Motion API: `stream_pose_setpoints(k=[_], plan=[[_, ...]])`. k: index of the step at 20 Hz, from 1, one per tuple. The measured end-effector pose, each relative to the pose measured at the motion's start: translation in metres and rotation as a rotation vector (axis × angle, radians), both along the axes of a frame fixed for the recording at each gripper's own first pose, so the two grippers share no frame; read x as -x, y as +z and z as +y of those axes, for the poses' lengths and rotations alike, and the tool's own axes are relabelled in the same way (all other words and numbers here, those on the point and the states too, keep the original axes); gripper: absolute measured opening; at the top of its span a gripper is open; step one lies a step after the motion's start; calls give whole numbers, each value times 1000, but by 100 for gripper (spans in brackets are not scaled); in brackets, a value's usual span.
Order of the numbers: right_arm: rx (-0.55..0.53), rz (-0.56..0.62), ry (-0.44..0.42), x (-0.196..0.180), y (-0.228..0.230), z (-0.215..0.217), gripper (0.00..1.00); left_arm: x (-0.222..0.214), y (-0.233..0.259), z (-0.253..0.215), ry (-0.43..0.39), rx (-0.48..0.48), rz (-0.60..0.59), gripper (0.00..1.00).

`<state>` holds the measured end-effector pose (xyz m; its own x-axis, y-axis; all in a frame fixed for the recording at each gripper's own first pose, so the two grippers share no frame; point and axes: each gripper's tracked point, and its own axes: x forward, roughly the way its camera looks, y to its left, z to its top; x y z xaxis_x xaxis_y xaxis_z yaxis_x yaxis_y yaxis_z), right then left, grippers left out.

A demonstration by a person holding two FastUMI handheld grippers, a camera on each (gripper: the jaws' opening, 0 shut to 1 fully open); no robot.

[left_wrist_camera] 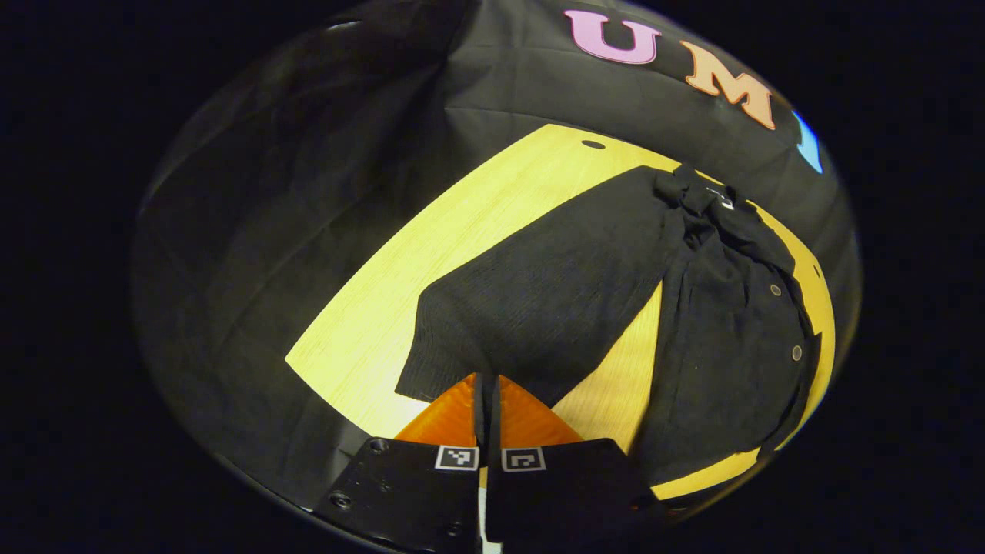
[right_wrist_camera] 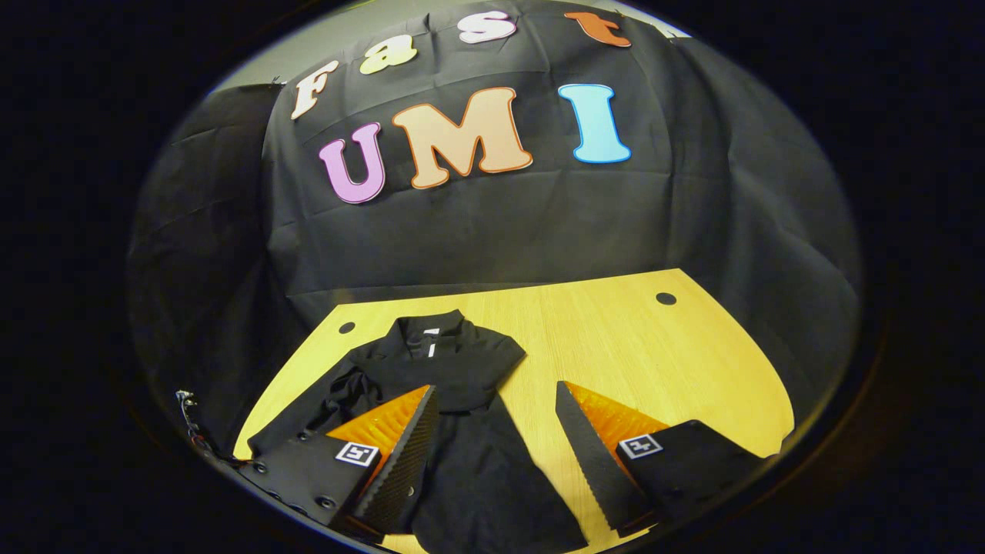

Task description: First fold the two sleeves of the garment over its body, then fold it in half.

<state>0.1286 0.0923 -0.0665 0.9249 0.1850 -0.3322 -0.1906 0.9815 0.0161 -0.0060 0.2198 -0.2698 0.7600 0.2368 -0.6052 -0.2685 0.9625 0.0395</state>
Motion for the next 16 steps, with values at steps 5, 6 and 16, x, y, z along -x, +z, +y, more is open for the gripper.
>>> stream_pose_setpoints(k=[5,6,16], plan=[[8,7,-17,4,-4,-17,97,-2,7,-6,38,89,23,0],[1,5,-25,5,-2,-22,97,-5,13,-8,44,100,11,0],[-66,18,-123,7,-1,-102,97,-78,122,-75,-91,64,-178,0]])
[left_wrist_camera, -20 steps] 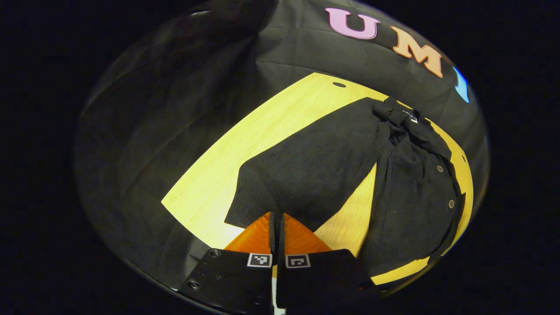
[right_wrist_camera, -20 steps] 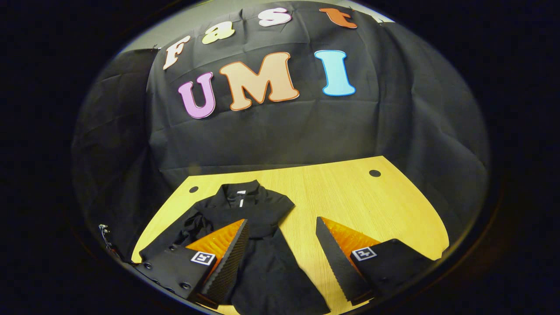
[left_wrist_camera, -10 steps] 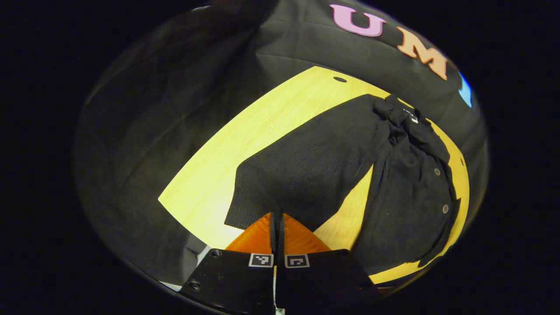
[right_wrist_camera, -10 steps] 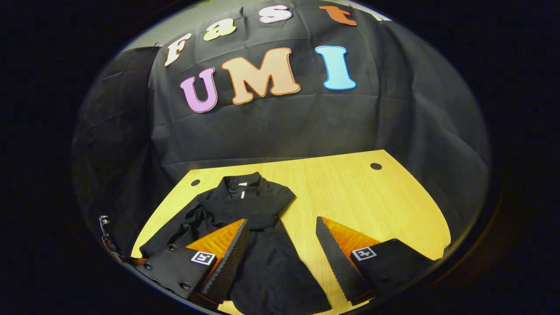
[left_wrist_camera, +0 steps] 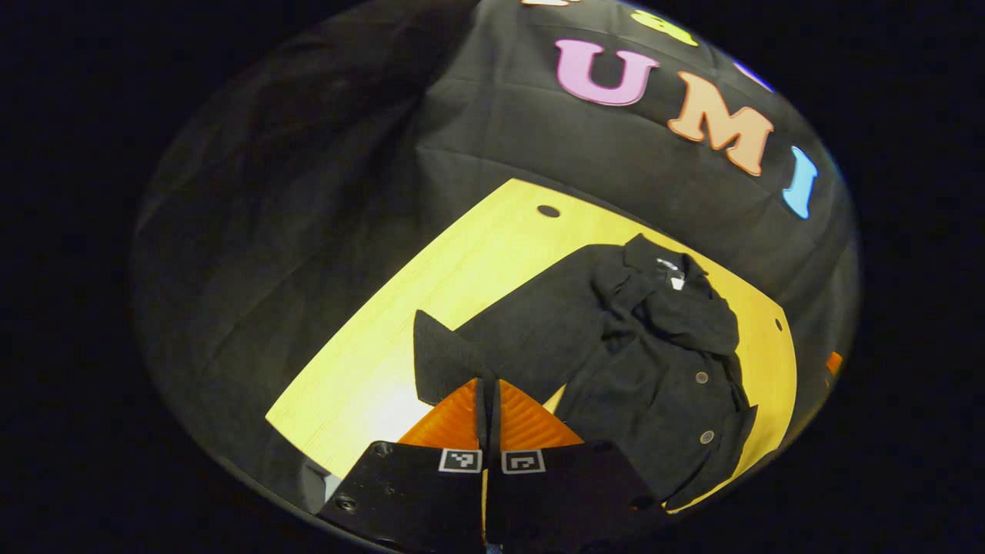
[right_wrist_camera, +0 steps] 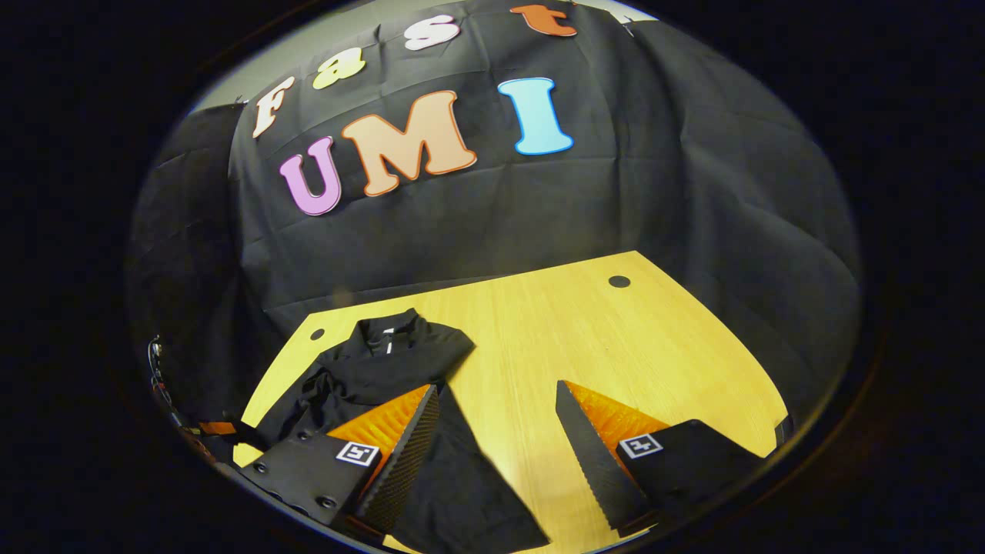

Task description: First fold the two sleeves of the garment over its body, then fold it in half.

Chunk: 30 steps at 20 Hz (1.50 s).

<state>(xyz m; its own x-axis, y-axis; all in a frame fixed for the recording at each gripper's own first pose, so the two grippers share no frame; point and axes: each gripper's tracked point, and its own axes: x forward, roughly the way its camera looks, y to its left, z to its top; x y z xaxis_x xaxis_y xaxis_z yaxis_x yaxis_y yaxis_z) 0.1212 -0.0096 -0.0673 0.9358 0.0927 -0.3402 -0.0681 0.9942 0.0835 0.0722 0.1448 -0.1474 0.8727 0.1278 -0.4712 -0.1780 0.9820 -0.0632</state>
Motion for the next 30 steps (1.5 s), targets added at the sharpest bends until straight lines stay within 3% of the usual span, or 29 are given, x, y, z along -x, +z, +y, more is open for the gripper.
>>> stream_pose_setpoints(k=[7,17,22,30], plan=[[-9,22,-53,11,-7,-55,97,-73,48,-115,-202,-22,-85,0],[-7,41,-104,25,-4,-113,97,-127,64,-289,-457,-58,-148,0],[-12,61,-109,30,-13,-120,97,-146,41,-349,-526,-63,-113,0],[41,86,-71,33,-27,-100,97,-175,-9,-390,-530,-48,-34,0]])
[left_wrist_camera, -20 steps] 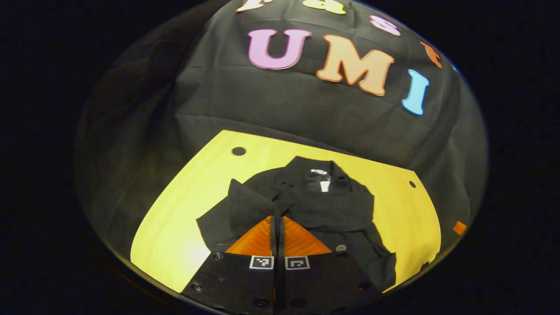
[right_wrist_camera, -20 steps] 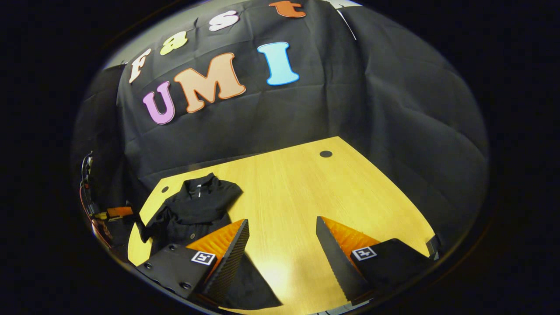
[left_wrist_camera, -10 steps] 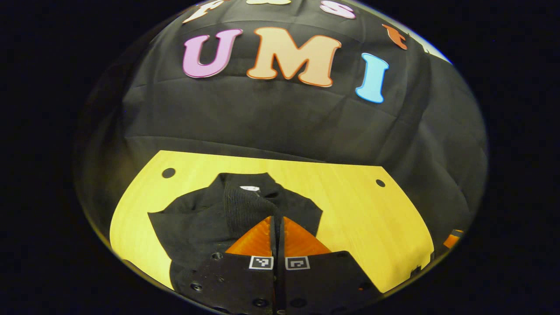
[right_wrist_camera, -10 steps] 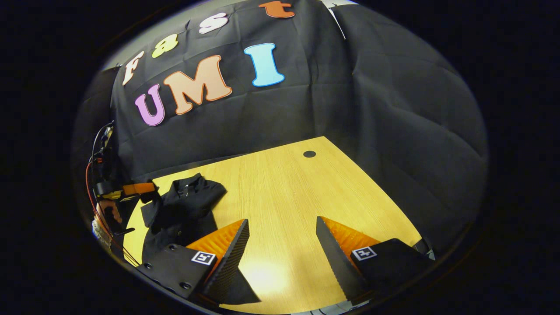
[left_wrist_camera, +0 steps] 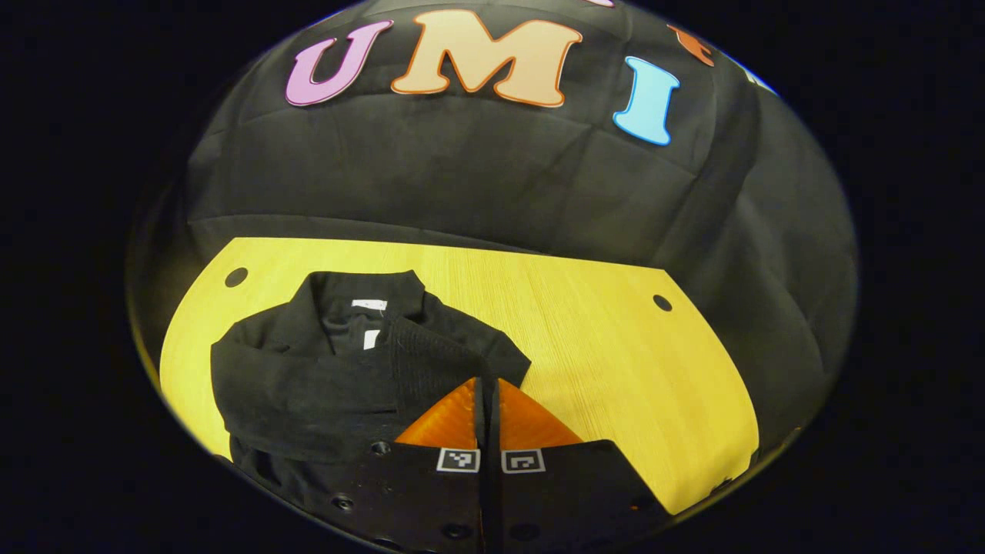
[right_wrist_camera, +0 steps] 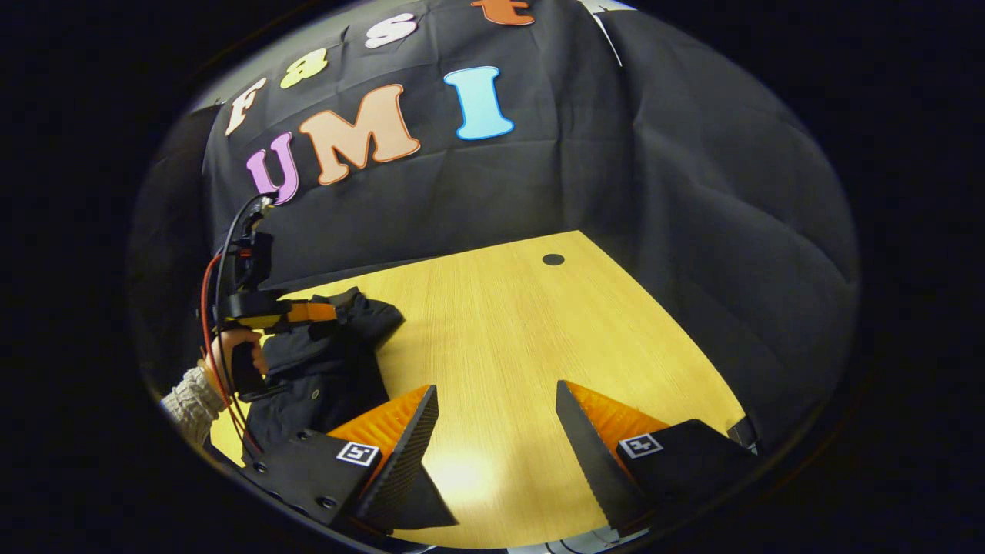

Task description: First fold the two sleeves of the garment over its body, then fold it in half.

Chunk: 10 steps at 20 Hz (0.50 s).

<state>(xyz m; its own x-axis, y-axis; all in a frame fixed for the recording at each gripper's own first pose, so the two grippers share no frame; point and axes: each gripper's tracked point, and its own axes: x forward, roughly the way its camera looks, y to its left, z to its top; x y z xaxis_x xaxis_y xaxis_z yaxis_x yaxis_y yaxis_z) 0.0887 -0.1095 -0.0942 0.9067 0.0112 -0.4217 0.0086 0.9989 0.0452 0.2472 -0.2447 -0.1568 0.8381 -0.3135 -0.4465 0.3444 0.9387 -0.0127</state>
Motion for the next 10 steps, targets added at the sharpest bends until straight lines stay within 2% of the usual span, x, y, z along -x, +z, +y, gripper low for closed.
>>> stream_pose_setpoints(k=[10], plan=[[-12,3,1,2,-6,-8,97,0,-23,-12,8,-37,26,0]])
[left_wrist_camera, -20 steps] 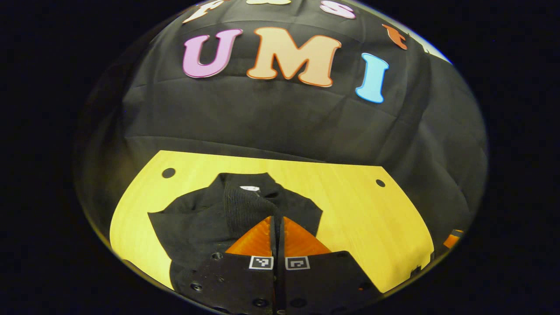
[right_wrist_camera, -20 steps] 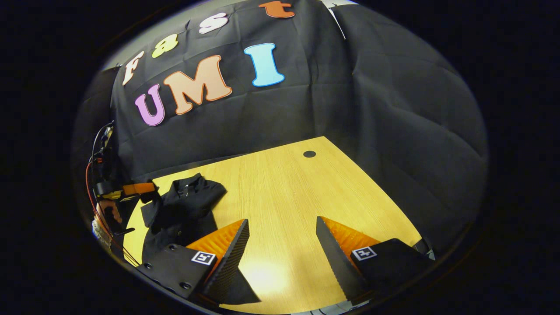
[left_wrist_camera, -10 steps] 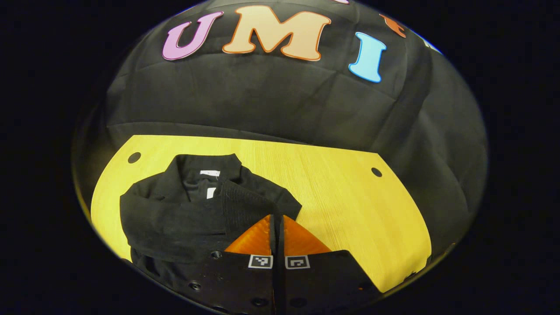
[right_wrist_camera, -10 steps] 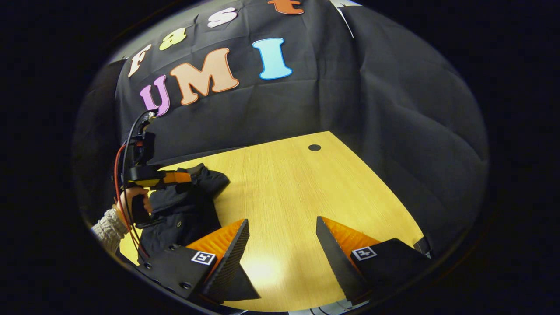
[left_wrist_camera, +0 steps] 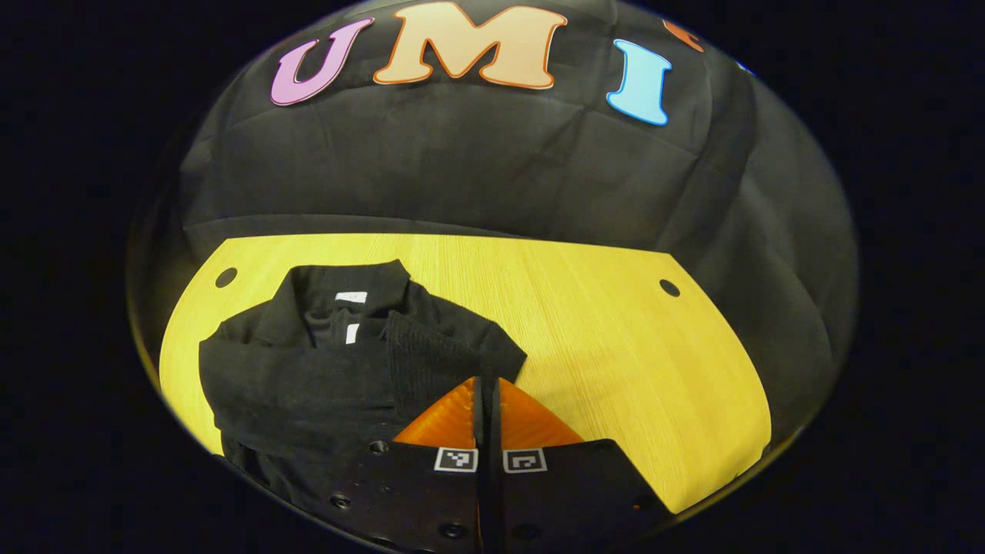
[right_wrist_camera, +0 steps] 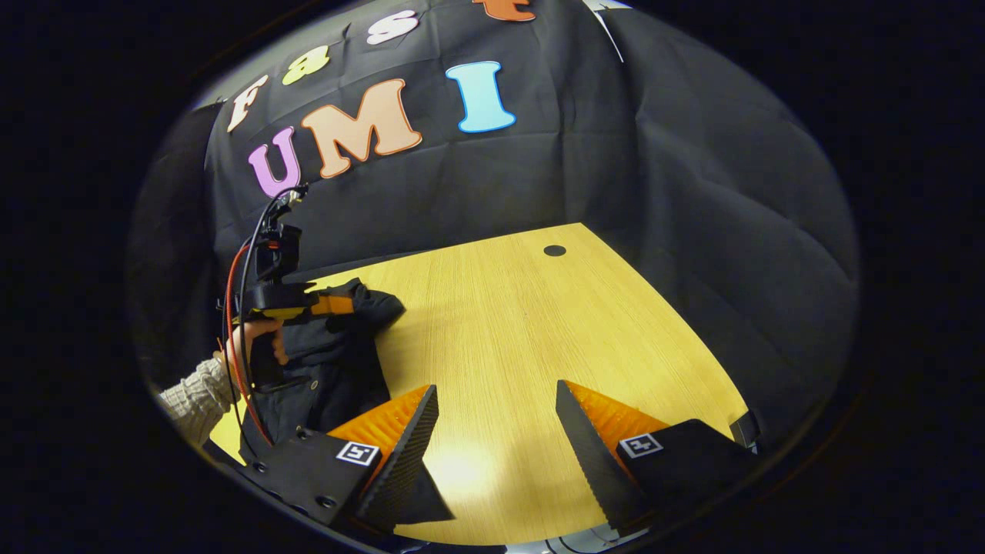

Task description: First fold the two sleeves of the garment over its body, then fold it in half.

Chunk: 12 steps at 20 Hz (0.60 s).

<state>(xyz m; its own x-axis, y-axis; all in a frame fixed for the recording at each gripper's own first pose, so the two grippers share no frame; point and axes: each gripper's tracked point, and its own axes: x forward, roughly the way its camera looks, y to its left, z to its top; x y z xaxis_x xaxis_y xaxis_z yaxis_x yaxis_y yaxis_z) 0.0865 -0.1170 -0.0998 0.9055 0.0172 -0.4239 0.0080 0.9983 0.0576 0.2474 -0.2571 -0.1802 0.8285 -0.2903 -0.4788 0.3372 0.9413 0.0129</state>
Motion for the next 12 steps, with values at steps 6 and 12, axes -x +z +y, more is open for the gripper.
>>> stream_pose_setpoints(k=[6,12], plan=[[-7,11,33,4,-7,6,97,24,17,-11,-67,27,-53,27],[14,23,108,14,-18,25,97,51,47,1,-92,-29,-180,80]])
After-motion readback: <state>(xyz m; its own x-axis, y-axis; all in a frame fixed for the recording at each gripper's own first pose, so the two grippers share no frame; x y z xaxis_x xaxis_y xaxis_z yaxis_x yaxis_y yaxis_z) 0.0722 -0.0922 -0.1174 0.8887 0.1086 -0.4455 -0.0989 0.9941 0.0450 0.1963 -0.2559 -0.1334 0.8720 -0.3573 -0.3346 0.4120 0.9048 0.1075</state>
